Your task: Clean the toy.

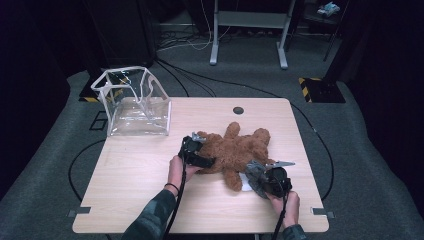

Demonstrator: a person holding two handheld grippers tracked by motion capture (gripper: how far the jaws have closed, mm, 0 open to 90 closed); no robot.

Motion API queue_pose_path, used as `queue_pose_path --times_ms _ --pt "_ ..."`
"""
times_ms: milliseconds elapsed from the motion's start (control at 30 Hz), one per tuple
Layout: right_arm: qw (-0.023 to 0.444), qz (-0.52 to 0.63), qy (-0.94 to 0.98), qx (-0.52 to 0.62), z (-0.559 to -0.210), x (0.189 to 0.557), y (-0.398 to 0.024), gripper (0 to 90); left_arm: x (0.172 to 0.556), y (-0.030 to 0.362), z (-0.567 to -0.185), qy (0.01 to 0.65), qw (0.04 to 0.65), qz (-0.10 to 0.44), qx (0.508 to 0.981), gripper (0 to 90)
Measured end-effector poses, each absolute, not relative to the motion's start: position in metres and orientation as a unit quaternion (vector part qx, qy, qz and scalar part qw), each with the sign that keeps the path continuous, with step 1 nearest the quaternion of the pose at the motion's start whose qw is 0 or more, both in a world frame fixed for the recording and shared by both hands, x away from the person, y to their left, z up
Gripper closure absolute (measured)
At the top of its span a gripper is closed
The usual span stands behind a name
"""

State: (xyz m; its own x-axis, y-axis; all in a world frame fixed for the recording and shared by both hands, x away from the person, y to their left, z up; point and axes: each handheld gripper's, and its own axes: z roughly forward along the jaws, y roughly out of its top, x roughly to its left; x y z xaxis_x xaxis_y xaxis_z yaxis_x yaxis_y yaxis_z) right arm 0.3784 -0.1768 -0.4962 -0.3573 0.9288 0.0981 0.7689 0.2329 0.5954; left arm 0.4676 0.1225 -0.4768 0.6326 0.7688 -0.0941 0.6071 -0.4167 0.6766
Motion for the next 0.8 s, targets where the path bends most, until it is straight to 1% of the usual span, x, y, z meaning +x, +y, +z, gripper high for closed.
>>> queue_pose_path --times_ms 100,233,300,400,500,600,667,800 --pt "0.143 0.295 0.774 0.542 -0.484 0.375 -0.18 74.8 0.468 0.123 -0.477 0.413 0.348 0.115 0.834 15.6" --pt "0.173 0.333 0.752 0.541 -0.455 0.37 -0.194 74.7 0.468 0.123 -0.477 0.412 0.348 0.115 0.834 15.6" --pt "0.197 0.335 0.745 0.542 -0.443 0.373 -0.2 74.7 0.468 0.123 -0.477 0.412 0.348 0.115 0.834 15.6" --pt "0.212 0.335 0.736 0.548 -0.433 0.388 -0.207 74.6 0.468 0.123 -0.477 0.412 0.35 0.114 0.834 15.6" --pt "0.209 0.316 0.739 0.557 -0.439 0.404 -0.208 74.6 0.469 0.123 -0.477 0.414 0.35 0.113 0.833 15.6" --pt "0.203 0.28 0.743 0.573 -0.456 0.416 -0.208 74.7 0.468 0.122 -0.477 0.413 0.348 0.114 0.834 15.6" --pt "0.194 0.284 0.739 0.579 -0.464 0.416 -0.213 74.7 0.468 0.123 -0.477 0.413 0.348 0.114 0.834 15.6" --pt "0.194 0.277 0.739 0.583 -0.469 0.416 -0.218 74.7 0.468 0.122 -0.477 0.412 0.347 0.115 0.835 15.6"
